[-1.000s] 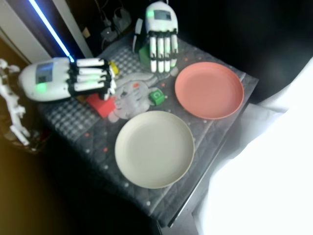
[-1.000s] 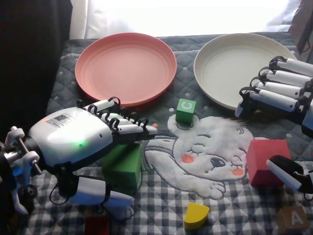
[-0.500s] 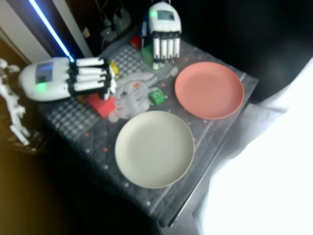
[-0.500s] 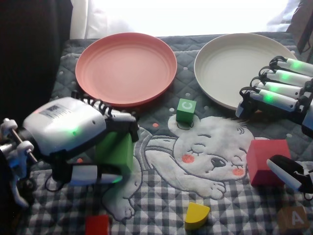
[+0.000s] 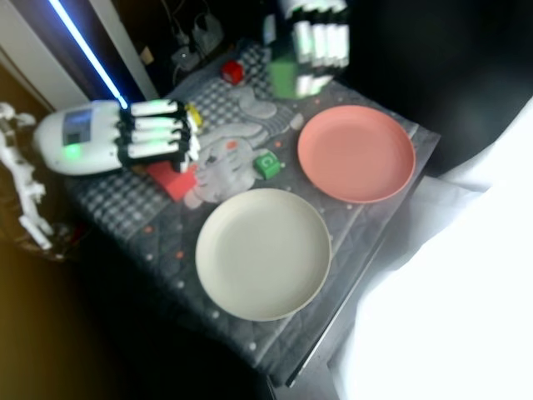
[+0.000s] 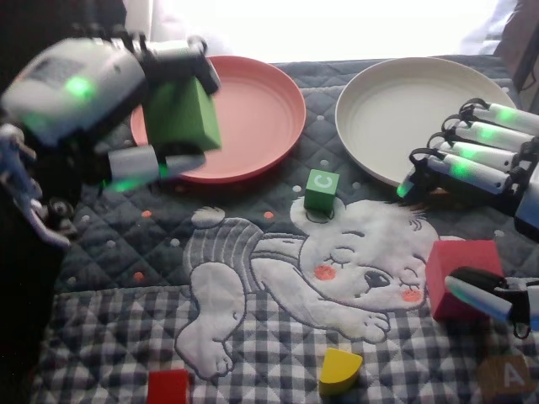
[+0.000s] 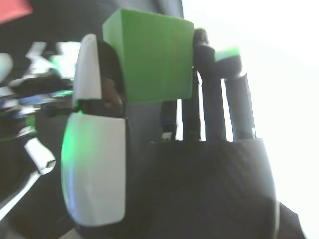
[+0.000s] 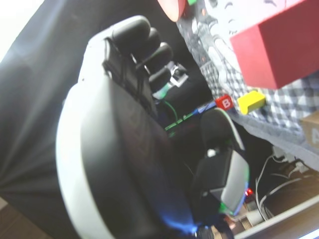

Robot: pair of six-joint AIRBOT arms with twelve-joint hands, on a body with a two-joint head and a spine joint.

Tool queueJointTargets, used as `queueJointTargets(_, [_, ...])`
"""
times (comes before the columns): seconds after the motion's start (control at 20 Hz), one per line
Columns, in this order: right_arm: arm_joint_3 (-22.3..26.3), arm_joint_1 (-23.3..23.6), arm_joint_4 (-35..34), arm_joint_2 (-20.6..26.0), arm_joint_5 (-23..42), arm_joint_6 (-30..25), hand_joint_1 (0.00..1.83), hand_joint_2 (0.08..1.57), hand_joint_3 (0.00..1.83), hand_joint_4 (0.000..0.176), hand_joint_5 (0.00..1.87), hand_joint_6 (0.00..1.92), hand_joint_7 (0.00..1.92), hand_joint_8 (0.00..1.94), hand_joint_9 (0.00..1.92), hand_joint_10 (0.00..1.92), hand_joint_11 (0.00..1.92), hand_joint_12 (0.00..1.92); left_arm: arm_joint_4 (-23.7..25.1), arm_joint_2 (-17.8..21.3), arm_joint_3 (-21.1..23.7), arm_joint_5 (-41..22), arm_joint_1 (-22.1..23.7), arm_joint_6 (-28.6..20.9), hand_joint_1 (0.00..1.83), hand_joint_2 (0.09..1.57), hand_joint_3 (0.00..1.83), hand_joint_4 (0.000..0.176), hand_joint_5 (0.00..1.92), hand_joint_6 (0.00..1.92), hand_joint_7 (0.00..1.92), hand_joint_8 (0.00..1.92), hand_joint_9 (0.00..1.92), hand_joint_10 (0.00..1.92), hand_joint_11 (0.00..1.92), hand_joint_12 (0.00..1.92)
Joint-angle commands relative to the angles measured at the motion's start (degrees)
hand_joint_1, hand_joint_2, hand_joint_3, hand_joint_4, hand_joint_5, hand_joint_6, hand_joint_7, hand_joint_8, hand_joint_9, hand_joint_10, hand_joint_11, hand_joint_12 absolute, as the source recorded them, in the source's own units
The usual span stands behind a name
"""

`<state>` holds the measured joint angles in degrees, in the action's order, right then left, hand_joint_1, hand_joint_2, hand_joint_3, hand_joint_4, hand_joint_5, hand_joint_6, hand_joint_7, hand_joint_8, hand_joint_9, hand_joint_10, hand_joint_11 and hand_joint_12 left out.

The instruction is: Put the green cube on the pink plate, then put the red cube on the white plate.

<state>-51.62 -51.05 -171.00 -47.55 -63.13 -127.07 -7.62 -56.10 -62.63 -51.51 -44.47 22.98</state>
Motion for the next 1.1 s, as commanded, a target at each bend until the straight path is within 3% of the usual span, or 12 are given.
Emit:
queueJointTargets(0.0, [-0.2, 0.4, -1.4, 0.1, -6.8, -0.1, 0.40, 1.00, 0.51, 0.000, 0.00, 1.17, 0.21, 0.98, 0.10, 1.18, 0.00, 1.69, 0.6, -0.7, -0.6, -5.0, 1.5, -0.2, 1.31, 1.25, 0.00, 0.000, 0.65, 1.37, 0.73, 1.37, 0.70, 1.57, 0.49, 1.71])
queueJointTargets(0.2, [-0.4, 0.4, -1.4, -0.2, -6.8, -0.1, 0.35, 1.05, 0.33, 0.000, 0.03, 1.19, 0.26, 0.96, 0.14, 1.19, 0.00, 1.73, -0.2, -4.4, -6.2, 2.7, 6.8, -0.2, 1.20, 1.24, 0.00, 0.000, 0.70, 1.23, 0.83, 1.47, 0.70, 1.41, 0.49, 1.84])
queueJointTargets(0.3, [-0.5, 0.4, -1.4, -0.4, -6.8, -0.1, 0.38, 1.07, 0.27, 0.000, 0.07, 1.11, 0.27, 0.91, 0.14, 1.15, 0.00, 1.70, -0.2, -7.2, -10.0, 7.9, 9.9, -0.2, 1.20, 1.26, 0.00, 0.000, 0.63, 1.30, 0.82, 1.49, 0.81, 1.43, 0.65, 1.83])
queueJointTargets(0.4, [-0.6, 0.4, -1.4, -0.5, -6.8, -0.1, 0.39, 1.08, 0.22, 0.000, 0.07, 1.09, 0.28, 0.90, 0.15, 1.13, 0.00, 1.70, -0.7, -9.2, -12.5, 11.7, 11.5, -0.2, 1.22, 1.22, 0.00, 0.000, 0.73, 1.15, 0.85, 1.46, 0.86, 1.44, 0.74, 1.81])
queueJointTargets(0.6, [-0.8, 0.4, -1.4, -0.8, -6.8, -0.1, 0.41, 1.10, 0.17, 0.000, 0.07, 1.06, 0.25, 0.87, 0.12, 1.11, 0.00, 1.62, -2.6, -12.4, -16.8, 16.3, 11.8, -0.2, 1.32, 1.22, 0.00, 0.000, 0.74, 1.12, 0.81, 1.41, 0.76, 1.54, 0.60, 1.73])
queueJointTargets(0.65, [-0.8, 0.5, -1.4, -0.8, -6.8, -0.1, 0.40, 1.12, 0.15, 0.000, 0.06, 1.04, 0.25, 0.88, 0.12, 1.12, 0.00, 1.63, -3.0, -13.1, -17.7, 17.5, 11.9, -0.2, 1.34, 1.24, 0.00, 0.000, 0.67, 1.27, 0.75, 1.40, 0.71, 1.58, 0.56, 1.76])
queueJointTargets(0.8, [-0.8, 0.5, -1.4, -0.8, -6.8, -0.1, 0.39, 1.14, 0.12, 0.000, 0.07, 1.02, 0.27, 0.84, 0.15, 1.07, 0.00, 1.62, -4.0, -14.5, -19.5, 19.3, 11.7, -0.2, 1.34, 1.24, 0.00, 0.000, 0.66, 1.30, 0.76, 1.37, 0.71, 1.58, 0.53, 1.78])
queueJointTargets(0.85, [-0.8, 0.5, -1.4, -0.8, -6.8, -0.1, 0.41, 1.14, 0.10, 0.000, 0.08, 1.04, 0.27, 0.85, 0.14, 1.09, 0.00, 1.62, -4.5, -14.7, -19.6, 19.5, 11.5, -0.2, 1.04, 1.23, 0.00, 0.000, 0.75, 1.31, 0.62, 1.02, 0.47, 1.28, 0.31, 1.82])
queueJointTargets(0.9, [-0.8, 0.5, -1.4, -0.8, -6.8, -0.1, 0.43, 1.13, 0.09, 0.000, 0.08, 1.04, 0.27, 0.86, 0.13, 1.10, 0.00, 1.62, -5.0, -14.8, -19.6, 19.5, 11.5, -0.2, 0.95, 1.14, 0.00, 0.000, 0.62, 0.86, 0.56, 0.79, 0.37, 1.17, 0.19, 1.80])
queueJointTargets(0.95, [-0.8, 0.5, -1.4, -0.8, -6.8, -0.1, 0.44, 1.14, 0.09, 0.000, 0.08, 1.05, 0.26, 0.86, 0.13, 1.10, 0.00, 1.63, -5.4, -14.8, -19.6, 19.6, 11.5, -0.2, 0.88, 1.09, 0.00, 0.000, 0.60, 0.59, 0.53, 0.62, 0.30, 1.10, 0.12, 1.78])
queueJointTargets(1.0, [-0.8, 0.5, -1.4, -0.8, -6.8, -0.1, 0.44, 1.14, 0.09, 0.000, 0.08, 1.05, 0.26, 0.86, 0.13, 1.10, 0.00, 1.63, -5.8, -14.8, -19.6, 19.6, 11.4, -0.2, 0.88, 1.09, 0.00, 0.000, 0.60, 0.59, 0.53, 0.62, 0.30, 1.10, 0.12, 1.78])
queueJointTargets(1.05, [-0.8, 0.5, -1.4, -0.8, -6.8, -0.1, 0.45, 1.14, 0.08, 0.000, 0.07, 1.05, 0.26, 0.86, 0.13, 1.10, 0.00, 1.62, -6.0, -14.8, -19.6, 19.6, 11.4, -0.2, 0.81, 1.01, 0.00, 0.027, 0.54, 0.37, 0.44, 0.32, 0.17, 0.91, 0.02, 1.70])
